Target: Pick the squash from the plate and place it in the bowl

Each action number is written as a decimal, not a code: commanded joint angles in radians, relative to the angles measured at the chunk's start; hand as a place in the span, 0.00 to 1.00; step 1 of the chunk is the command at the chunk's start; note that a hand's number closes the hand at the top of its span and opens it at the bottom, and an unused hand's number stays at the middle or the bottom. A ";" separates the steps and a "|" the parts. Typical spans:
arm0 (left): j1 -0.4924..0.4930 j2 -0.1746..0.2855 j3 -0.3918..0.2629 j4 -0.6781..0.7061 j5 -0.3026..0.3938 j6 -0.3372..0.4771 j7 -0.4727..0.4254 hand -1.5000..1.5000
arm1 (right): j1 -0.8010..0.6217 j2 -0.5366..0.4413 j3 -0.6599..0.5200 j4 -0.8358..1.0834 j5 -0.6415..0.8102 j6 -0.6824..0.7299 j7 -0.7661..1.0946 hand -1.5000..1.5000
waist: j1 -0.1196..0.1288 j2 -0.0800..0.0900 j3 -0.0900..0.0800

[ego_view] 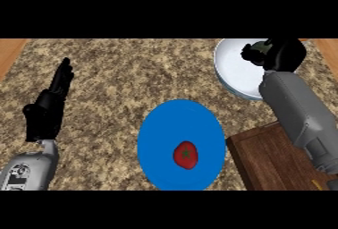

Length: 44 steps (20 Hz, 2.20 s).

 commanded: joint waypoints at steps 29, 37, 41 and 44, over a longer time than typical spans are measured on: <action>0.049 -0.030 0.022 -0.030 -0.045 0.027 0.022 0.50 | 0.503 0.053 -0.416 -0.611 -0.693 0.248 -0.791 0.00 | -0.063 -0.027 -0.003; 0.008 -0.021 0.038 -0.013 -0.031 -0.009 0.029 0.50 | 0.866 0.081 -0.350 -0.994 -0.726 0.340 -0.814 0.00 | -0.041 -0.016 -0.002; 0.053 0.016 0.098 -0.007 0.011 -0.052 -0.033 0.50 | 0.944 0.131 -0.305 -1.170 -0.668 0.275 -0.727 0.00 | -0.035 -0.015 -0.002; 0.028 -0.026 0.064 0.003 -0.024 -0.035 -0.014 0.50 | 1.035 0.136 -0.318 -1.215 -0.682 0.328 -0.776 0.00 | -0.033 -0.014 -0.001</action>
